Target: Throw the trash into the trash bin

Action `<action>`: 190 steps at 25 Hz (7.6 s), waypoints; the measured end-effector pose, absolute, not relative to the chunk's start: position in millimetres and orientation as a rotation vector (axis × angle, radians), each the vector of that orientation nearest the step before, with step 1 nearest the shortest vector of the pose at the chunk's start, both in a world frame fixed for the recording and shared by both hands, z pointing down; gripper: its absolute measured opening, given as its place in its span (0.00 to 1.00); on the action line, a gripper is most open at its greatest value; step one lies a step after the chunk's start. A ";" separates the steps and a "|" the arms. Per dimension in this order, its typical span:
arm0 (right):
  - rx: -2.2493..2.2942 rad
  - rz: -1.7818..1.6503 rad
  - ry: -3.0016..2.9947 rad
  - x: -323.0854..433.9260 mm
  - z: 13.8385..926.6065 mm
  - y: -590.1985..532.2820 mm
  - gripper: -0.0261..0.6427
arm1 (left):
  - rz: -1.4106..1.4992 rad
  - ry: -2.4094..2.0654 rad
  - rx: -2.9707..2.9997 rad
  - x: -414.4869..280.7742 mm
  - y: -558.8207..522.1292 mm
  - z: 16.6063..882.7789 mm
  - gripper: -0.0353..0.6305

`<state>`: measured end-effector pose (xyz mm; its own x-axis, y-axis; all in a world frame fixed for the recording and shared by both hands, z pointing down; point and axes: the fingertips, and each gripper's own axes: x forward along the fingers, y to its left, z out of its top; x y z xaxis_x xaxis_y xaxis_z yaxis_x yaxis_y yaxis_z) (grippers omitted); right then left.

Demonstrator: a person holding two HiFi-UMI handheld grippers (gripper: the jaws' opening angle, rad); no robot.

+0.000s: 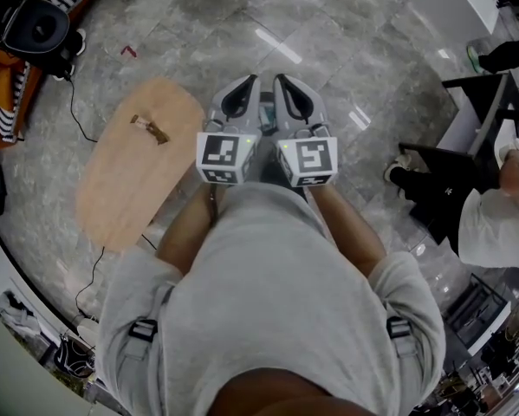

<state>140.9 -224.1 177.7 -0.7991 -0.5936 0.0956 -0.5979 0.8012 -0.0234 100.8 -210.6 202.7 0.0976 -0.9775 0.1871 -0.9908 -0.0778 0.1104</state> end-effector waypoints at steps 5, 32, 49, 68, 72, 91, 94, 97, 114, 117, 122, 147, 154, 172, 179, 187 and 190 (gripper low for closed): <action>0.892 0.085 -2.917 149.1 182.4 -221.8 0.05 | 0.097 -2.019 2.121 110.0 -208.7 204.4 0.08; -0.189 -0.012 -2.998 -70.3 197.3 20.2 0.05 | -0.004 -2.594 1.275 -86.4 61.0 221.8 0.08; -0.226 -0.070 -2.825 -194.5 258.2 195.3 0.05 | -0.131 -2.512 1.173 -221.0 244.7 284.5 0.08; -0.191 0.130 -2.608 -309.9 387.2 94.8 0.05 | -0.036 -2.299 1.125 -352.6 143.9 402.1 0.08; -0.161 0.156 -2.555 -321.0 433.5 90.4 0.05 | -0.037 -2.249 1.097 -360.0 142.5 457.2 0.08; -0.134 0.170 -2.309 -326.7 635.8 74.7 0.05 | 0.021 -2.006 1.119 -344.1 132.9 645.3 0.08; -0.102 0.160 -2.274 -333.5 652.2 68.1 0.05 | 0.026 -1.987 1.102 -352.2 131.8 665.6 0.08; -0.081 0.192 -2.249 -339.0 668.3 60.2 0.05 | 0.024 -1.965 1.094 -359.4 121.7 684.0 0.08; -0.116 0.063 -1.971 -335.2 769.0 52.3 0.23 | -0.007 -1.892 1.027 -366.2 136.6 726.5 0.08; -0.104 0.045 -1.958 -333.8 781.7 47.9 0.23 | -0.003 -1.885 1.018 -362.4 139.1 728.4 0.08; -0.119 0.018 -1.985 -338.9 776.4 41.6 0.09 | 0.024 -1.878 1.021 -357.0 140.5 720.2 0.08; 0.010 0.126 -2.539 -311.1 369.1 117.5 0.06 | 0.001 -2.239 1.210 -338.8 175.0 379.0 0.08; 0.108 0.049 -2.645 -263.2 299.0 142.3 0.06 | -0.023 -2.288 1.330 -292.9 196.2 319.0 0.08; 0.554 0.100 -2.675 -62.5 255.8 25.9 0.06 | 0.106 -2.055 1.805 -97.4 52.7 274.9 0.08; 0.823 0.144 -2.615 81.2 255.3 -74.7 0.06 | 0.158 -1.848 1.986 39.2 -56.1 281.8 0.08; 1.016 0.202 -2.525 235.7 270.1 -149.9 0.06 | 0.212 -1.687 2.118 187.0 -139.5 289.8 0.08; 1.050 0.248 -2.518 264.4 272.9 -173.6 0.06 | 0.257 -1.662 2.123 213.8 -150.4 295.0 0.08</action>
<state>264.4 -173.6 272.9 -0.6380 -0.6412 0.4263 -0.7120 0.7021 -0.0095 213.8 -150.4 295.0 0.2647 -0.8777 0.3994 -0.9573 -0.1894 0.2183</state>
